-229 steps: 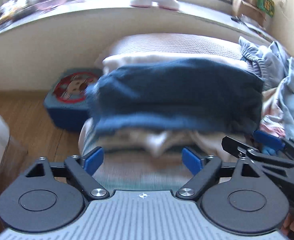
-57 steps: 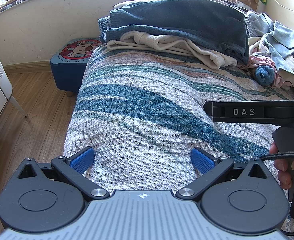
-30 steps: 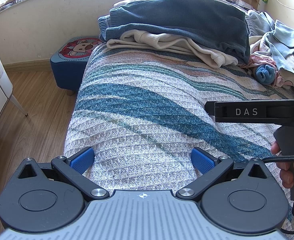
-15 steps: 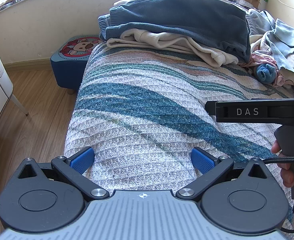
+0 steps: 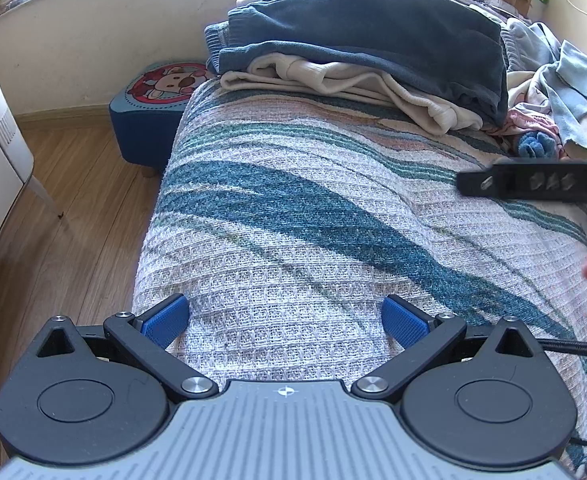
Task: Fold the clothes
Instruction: 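Reach the right gripper toward the blue sock on the clothing pile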
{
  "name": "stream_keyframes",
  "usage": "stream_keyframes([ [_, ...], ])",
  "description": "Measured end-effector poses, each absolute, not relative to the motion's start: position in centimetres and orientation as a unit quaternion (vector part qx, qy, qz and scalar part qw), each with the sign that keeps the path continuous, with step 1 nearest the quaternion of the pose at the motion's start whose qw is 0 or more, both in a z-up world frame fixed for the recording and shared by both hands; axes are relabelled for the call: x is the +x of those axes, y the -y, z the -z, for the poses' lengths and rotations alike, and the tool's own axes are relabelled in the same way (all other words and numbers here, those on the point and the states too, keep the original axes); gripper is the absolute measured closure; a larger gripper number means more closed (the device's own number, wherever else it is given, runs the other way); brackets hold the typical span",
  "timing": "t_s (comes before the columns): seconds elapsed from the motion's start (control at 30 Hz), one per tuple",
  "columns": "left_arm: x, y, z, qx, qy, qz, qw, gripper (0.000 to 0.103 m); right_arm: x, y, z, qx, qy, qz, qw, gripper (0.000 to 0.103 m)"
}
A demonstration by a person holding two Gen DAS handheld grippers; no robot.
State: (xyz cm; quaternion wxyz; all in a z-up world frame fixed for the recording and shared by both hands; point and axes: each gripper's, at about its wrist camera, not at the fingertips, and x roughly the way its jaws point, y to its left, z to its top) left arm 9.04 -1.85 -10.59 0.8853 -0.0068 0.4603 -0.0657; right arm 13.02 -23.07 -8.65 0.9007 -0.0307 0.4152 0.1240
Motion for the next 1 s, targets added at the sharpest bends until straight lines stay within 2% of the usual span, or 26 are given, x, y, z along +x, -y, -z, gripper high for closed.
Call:
stream_keyframes([
  [0.27, 8.4, 1.2, 9.1, -0.022, -0.453, 0.05, 0.89, 0.0, 14.2, 28.1, 5.5, -0.033, -0.364, -0.037, 0.93, 0.0],
  [0.73, 8.7, 0.6, 7.3, -0.06, -0.446, 0.041, 0.892, 0.0, 11.4, 33.5, 3.7, -0.018, -0.373, -0.032, 0.927, 0.0],
  [1.0, 8.5, 1.2, 6.6, -0.049, -0.443, 0.054, 0.893, 0.0, 10.0, 37.2, 1.2, 0.002, -0.343, -0.013, 0.939, 0.0],
])
